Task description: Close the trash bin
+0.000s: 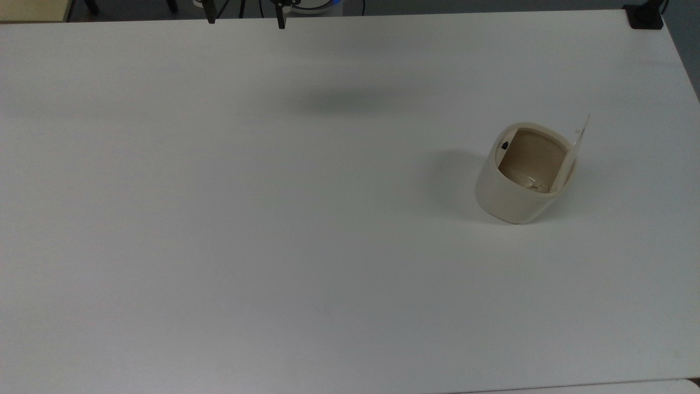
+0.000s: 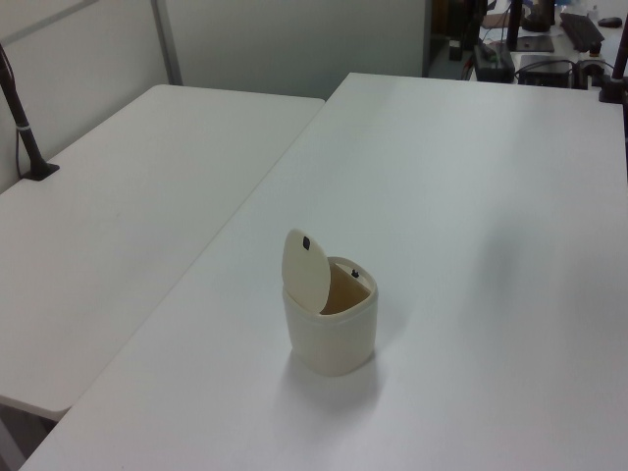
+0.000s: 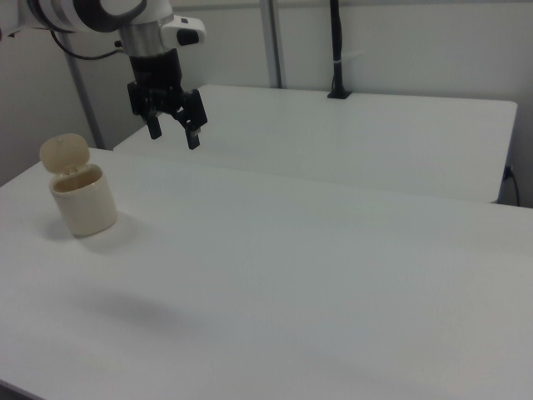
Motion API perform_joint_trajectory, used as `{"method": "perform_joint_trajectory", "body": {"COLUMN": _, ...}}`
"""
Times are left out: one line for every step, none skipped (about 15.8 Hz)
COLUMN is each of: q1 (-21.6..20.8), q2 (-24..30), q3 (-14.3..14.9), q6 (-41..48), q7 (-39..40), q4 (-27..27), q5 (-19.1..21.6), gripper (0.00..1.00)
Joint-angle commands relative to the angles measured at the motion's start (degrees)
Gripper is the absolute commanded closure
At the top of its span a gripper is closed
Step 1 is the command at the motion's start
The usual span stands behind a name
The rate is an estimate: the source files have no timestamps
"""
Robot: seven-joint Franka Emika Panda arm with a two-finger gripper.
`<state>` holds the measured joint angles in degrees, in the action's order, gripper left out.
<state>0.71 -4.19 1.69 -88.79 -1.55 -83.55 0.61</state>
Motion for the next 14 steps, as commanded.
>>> {"method": "perform_joint_trajectory", "body": {"q1": -0.2, "q2": 0.1, "q3": 0.2, "q6": -1.7, "q7": 0.8, "q4": -1.0, "q5": 0.9, "gripper": 0.0}}
{"method": "perform_joint_trajectory", "body": {"q1": -0.3, "q2": 0.1, "q3": 0.2, "q6": -1.7, "q7": 0.9, "q4": -1.0, "q5": 1.0, "gripper": 0.0}}
{"method": "perform_joint_trajectory", "body": {"q1": -0.4, "q2": 0.1, "q3": 0.1, "q6": -1.6, "q7": 0.9, "q4": -1.0, "q5": 0.9, "gripper": 0.0}}
{"method": "perform_joint_trajectory", "body": {"q1": -0.5, "q2": -0.4, "q3": 0.0, "q6": -1.5, "q7": 1.0, "q4": -1.0, "q5": 0.6, "gripper": 0.0}}
{"method": "perform_joint_trajectory", "body": {"q1": -0.9, "q2": -1.2, "q3": -0.1, "q6": -1.5, "q7": 1.4, "q4": -1.0, "q5": 0.2, "gripper": 0.0}}
{"method": "perform_joint_trajectory", "body": {"q1": -1.0, "q2": -1.5, "q3": -0.4, "q6": -1.5, "q7": 2.3, "q4": -1.0, "q5": 0.2, "gripper": 0.0}}
{"method": "perform_joint_trajectory", "body": {"q1": -1.4, "q2": -2.0, "q3": -0.5, "q6": -1.3, "q7": 3.3, "q4": -1.0, "q5": 0.2, "gripper": 0.0}}
{"method": "perform_joint_trajectory", "body": {"q1": -2.2, "q2": -2.3, "q3": -0.5, "q6": -1.1, "q7": 4.1, "q4": -1.0, "q5": 0.3, "gripper": 0.0}}
{"method": "perform_joint_trajectory", "body": {"q1": -3.3, "q2": -2.4, "q3": -0.5, "q6": -1.3, "q7": 5.3, "q4": -1.1, "q5": 0.3, "gripper": 0.0}}
{"method": "perform_joint_trajectory", "body": {"q1": -4.8, "q2": -2.7, "q3": -0.5, "q6": -1.3, "q7": 7.1, "q4": -1.1, "q5": 0.3, "gripper": 0.0}}
{"method": "perform_joint_trajectory", "body": {"q1": -6.6, "q2": -2.8, "q3": -0.5, "q6": -1.5, "q7": 9.5, "q4": -1.1, "q5": 0.3, "gripper": 0.0}}
{"method": "perform_joint_trajectory", "body": {"q1": -8.2, "q2": -2.8, "q3": -0.5, "q6": -1.6, "q7": 12.7, "q4": -1.1, "q5": 0.4, "gripper": 0.0}}
{"method": "perform_joint_trajectory", "body": {"q1": -9.7, "q2": -2.9, "q3": -0.5, "q6": -1.7, "q7": 15.8, "q4": -1.1, "q5": 0.6, "gripper": 0.0}}
{"method": "perform_joint_trajectory", "body": {"q1": -11.4, "q2": -2.8, "q3": -0.5, "q6": -1.6, "q7": 18.2, "q4": -1.1, "q5": 0.6, "gripper": 0.0}}
